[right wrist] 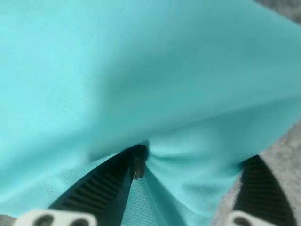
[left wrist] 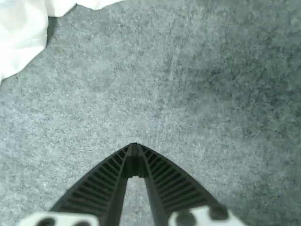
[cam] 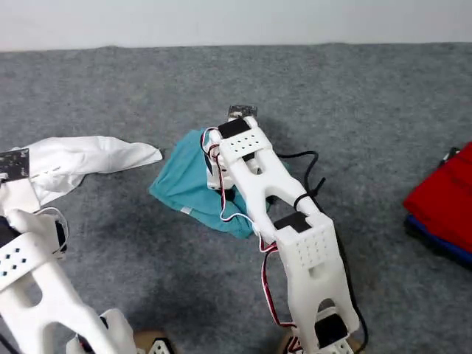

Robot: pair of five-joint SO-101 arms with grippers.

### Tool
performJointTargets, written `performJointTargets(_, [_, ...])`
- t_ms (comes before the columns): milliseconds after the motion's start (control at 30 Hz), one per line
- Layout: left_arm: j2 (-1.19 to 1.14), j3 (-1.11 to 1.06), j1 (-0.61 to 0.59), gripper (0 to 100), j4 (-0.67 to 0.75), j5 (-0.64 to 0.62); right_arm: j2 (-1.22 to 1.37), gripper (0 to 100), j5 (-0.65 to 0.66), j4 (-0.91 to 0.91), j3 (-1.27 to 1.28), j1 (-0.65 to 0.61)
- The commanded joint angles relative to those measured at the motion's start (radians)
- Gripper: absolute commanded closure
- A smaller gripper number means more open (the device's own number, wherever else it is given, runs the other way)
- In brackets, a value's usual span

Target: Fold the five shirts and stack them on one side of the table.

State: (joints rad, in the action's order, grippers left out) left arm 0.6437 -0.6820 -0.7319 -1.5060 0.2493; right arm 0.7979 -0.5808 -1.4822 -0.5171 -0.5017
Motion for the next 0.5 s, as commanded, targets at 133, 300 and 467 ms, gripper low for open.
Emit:
performJointTargets(133, [0.006, 0.004, 0.005, 100, 0.023, 0.008, 0.088, 92.8, -0.006, -0.039, -0.092, 0.038])
performJointTargets(300, [0.006, 0.008, 0.005, 100, 0.023, 0.008, 0.090, 98.9, -0.005, -0.070, -0.097, 0.096])
performJointTargets(467, [0.006, 0.010, 0.005, 100, 0.025, 0.008, 0.021, 99.0, 0.080, -0.180, -0.114, 0.171])
